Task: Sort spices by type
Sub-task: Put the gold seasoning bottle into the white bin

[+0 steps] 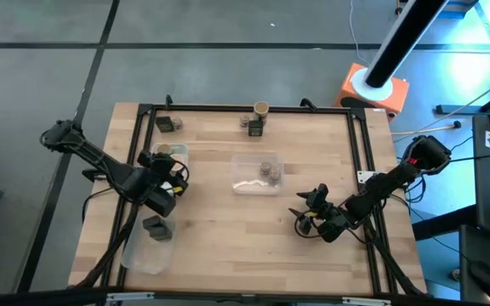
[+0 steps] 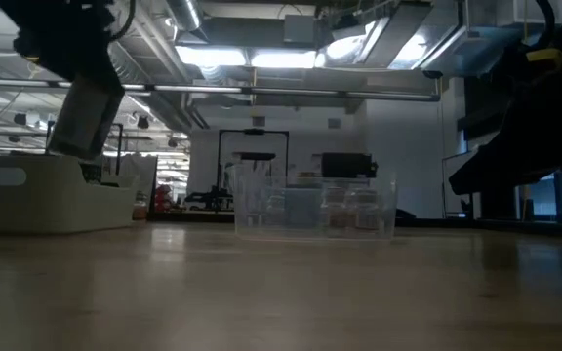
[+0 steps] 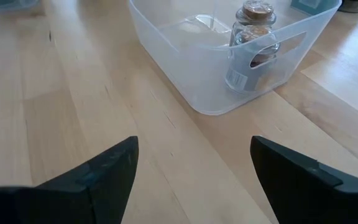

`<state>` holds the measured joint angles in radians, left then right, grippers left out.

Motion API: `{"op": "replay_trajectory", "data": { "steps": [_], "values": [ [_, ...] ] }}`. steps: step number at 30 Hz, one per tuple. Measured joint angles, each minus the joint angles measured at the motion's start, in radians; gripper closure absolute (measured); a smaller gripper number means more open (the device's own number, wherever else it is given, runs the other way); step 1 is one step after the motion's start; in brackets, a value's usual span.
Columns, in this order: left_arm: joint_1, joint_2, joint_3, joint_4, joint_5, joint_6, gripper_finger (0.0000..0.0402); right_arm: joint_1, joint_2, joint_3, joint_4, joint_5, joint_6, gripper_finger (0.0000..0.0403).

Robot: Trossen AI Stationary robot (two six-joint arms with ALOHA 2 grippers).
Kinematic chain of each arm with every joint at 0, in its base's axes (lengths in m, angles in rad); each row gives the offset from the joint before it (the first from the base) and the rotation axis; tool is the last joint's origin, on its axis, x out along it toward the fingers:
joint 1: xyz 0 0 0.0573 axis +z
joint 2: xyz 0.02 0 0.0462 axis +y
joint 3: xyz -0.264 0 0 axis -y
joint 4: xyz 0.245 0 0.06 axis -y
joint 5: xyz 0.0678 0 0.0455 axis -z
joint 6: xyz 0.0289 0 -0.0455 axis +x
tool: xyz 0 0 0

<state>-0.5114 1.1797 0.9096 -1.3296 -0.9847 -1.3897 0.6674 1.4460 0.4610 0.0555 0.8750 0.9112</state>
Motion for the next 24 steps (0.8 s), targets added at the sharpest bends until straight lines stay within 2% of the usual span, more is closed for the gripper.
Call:
{"op": "replay_trajectory", "data": {
  "steps": [10,24],
  "values": [
    [0.0,0.0,-0.131,-0.013,0.001,-0.138,0.0136,0.0,0.0,0.0,0.0,0.0,0.0,0.0093],
    [-0.028,0.0,-0.302,0.137,0.045,-0.131,0.0134,0.0,0.0,0.0,-0.001,0.008,0.0,0.0093]
  ]
}}
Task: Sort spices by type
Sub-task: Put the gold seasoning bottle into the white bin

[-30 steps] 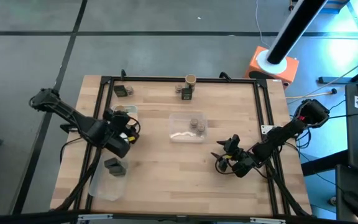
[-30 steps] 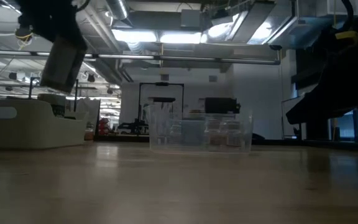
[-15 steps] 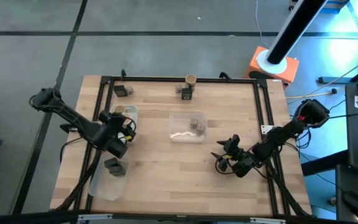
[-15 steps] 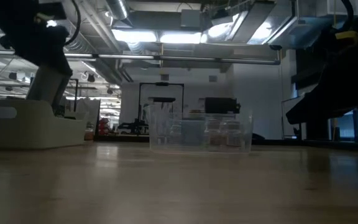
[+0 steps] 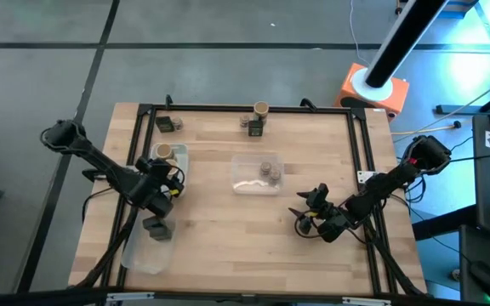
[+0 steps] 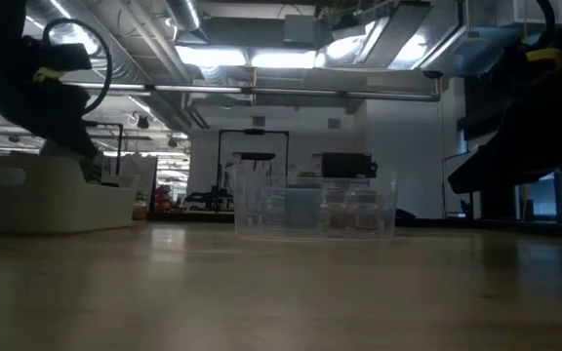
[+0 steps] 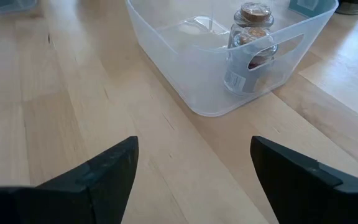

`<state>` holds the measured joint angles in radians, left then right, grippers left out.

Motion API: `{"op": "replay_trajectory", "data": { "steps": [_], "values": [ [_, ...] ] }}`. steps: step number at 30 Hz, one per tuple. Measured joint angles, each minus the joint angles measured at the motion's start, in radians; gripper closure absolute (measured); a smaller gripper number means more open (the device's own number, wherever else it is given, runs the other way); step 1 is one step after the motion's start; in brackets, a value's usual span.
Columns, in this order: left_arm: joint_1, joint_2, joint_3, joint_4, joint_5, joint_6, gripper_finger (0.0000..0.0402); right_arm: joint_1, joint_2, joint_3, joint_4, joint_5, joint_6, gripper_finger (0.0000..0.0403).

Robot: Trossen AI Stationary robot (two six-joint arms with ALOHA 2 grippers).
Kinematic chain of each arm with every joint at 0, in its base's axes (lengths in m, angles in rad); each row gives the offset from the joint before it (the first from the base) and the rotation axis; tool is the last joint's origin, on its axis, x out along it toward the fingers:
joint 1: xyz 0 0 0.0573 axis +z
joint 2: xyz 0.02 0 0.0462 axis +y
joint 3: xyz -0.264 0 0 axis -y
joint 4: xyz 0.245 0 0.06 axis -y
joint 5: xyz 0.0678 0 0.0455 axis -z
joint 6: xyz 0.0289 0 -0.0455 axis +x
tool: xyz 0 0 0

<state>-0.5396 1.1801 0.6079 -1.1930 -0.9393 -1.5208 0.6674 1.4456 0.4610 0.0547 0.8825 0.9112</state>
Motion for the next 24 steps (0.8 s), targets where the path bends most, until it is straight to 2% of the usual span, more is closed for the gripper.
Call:
{"op": "replay_trajectory", "data": {
  "steps": [7,18,24],
  "values": [
    [-0.002,0.0,-0.029,0.004,0.009,-0.035,0.0131,0.0,0.0,0.0,-0.001,0.008,0.0,0.0093],
    [-0.002,0.001,-0.031,0.004,0.025,-0.073,0.0088,0.0,0.0,0.0,0.0,0.008,0.0,0.0093],
    [-0.001,0.0,0.031,-0.027,0.033,-0.013,0.0083,0.0,0.0,0.0,0.0,0.008,0.0,0.0093]
  ]
}}
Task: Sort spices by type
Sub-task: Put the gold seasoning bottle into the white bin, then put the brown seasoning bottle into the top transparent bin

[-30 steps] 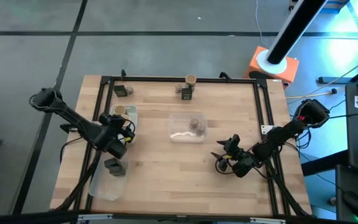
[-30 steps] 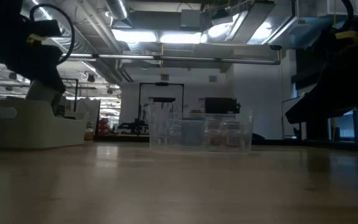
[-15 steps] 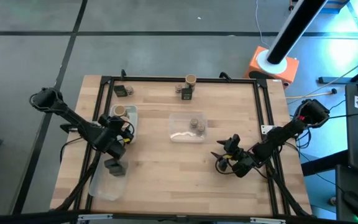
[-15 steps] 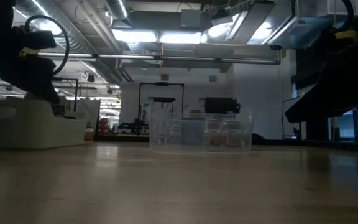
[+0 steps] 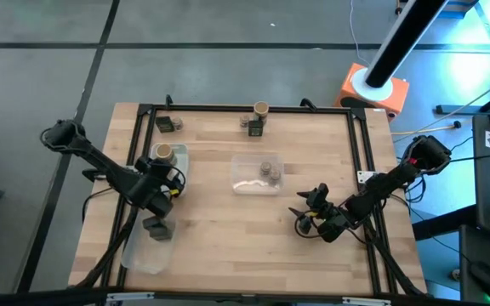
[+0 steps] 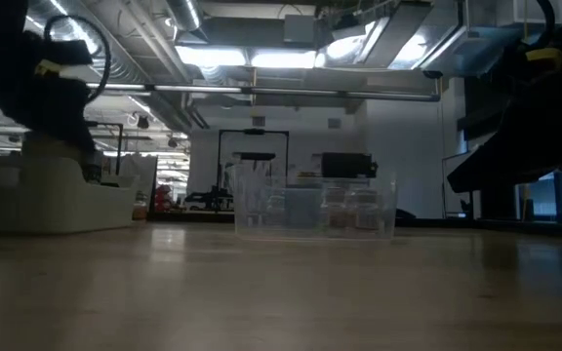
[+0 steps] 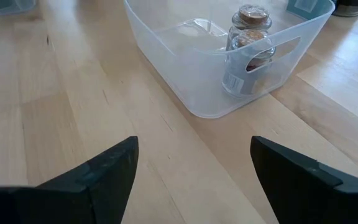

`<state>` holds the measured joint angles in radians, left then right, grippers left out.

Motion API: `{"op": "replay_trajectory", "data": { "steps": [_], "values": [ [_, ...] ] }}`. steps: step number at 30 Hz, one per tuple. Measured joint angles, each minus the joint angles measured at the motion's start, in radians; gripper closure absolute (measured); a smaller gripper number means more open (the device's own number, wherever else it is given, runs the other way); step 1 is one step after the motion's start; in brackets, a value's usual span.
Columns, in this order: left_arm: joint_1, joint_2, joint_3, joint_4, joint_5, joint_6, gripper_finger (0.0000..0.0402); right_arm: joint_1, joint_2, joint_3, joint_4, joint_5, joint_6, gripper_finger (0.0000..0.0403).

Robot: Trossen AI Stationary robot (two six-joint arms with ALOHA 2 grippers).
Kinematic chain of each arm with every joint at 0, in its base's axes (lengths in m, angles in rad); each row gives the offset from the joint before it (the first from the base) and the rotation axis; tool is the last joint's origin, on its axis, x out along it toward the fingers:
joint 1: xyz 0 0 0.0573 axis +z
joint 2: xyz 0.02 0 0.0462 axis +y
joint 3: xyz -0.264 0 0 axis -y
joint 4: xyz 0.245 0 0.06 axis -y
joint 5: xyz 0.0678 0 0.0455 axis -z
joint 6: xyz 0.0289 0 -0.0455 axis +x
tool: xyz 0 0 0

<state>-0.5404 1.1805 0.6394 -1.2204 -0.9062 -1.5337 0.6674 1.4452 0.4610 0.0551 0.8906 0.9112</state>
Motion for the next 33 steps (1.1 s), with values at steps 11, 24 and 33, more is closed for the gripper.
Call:
{"op": "replay_trajectory", "data": {
  "steps": [11,24,33],
  "values": [
    [0.005,0.0,0.265,-0.132,0.013,0.17,0.0082,0.0,0.0,0.0,0.0,0.0,0.0,0.0093],
    [0.212,0.0,0.344,0.352,0.145,0.72,0.0082,0.0,0.0,0.0,-0.005,0.027,-0.003,0.0093],
    [0.502,0.036,0.316,0.712,0.395,1.128,0.0082,0.0,0.0,0.0,-0.017,0.015,-0.079,0.0093]
  ]
}}
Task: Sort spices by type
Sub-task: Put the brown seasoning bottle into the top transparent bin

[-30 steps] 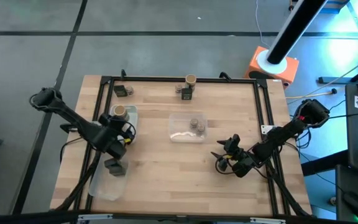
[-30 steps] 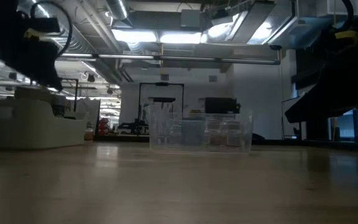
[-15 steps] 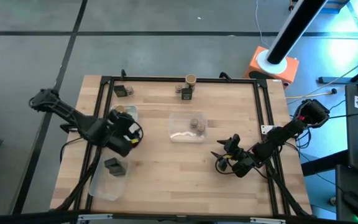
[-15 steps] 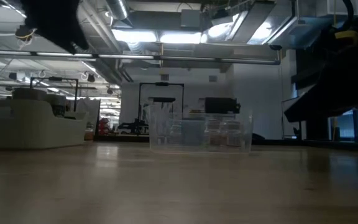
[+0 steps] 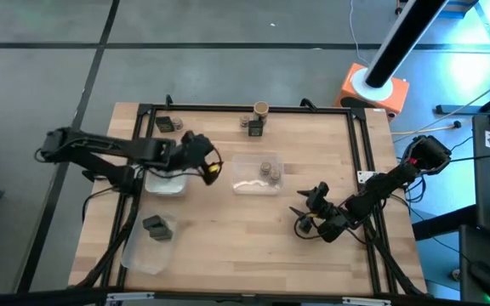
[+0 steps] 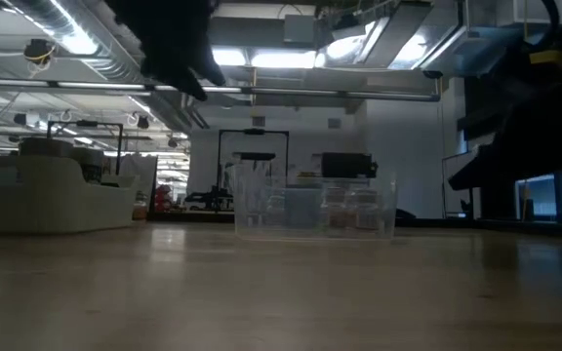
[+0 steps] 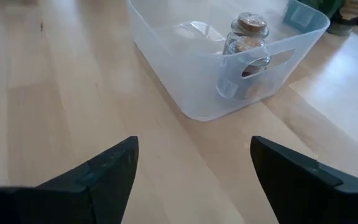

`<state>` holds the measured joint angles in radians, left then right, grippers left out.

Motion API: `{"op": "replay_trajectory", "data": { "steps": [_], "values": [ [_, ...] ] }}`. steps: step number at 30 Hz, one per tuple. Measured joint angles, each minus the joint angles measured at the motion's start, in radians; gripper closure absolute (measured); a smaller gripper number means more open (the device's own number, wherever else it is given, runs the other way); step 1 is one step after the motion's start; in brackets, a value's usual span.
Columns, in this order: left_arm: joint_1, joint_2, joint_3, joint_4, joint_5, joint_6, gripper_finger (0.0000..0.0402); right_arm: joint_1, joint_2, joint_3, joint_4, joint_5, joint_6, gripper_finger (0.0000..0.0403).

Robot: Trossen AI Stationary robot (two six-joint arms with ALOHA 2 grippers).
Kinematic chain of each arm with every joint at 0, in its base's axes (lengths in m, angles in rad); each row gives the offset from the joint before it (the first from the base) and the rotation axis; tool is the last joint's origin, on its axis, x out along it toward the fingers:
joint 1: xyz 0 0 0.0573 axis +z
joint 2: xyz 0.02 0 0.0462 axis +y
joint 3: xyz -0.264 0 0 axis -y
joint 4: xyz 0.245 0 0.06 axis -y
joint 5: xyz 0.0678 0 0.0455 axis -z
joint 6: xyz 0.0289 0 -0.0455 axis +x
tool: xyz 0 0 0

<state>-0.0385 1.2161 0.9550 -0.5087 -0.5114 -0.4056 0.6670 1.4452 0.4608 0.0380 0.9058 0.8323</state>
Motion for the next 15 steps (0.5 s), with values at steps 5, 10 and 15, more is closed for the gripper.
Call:
{"op": "replay_trajectory", "data": {
  "steps": [5,10,15],
  "values": [
    [0.132,0.063,0.0,0.11,0.119,0.144,0.0082,-0.021,0.0,0.0,-0.019,0.021,-0.055,0.0093],
    [0.26,0.147,0.0,0.211,0.263,0.235,0.0082,-0.076,0.0,0.0,-0.03,-0.001,-0.114,0.0093],
    [0.37,0.23,0.015,0.258,0.358,0.341,0.0082,-0.122,0.0,0.0,-0.083,-0.009,-0.141,0.0093]
  ]
}}
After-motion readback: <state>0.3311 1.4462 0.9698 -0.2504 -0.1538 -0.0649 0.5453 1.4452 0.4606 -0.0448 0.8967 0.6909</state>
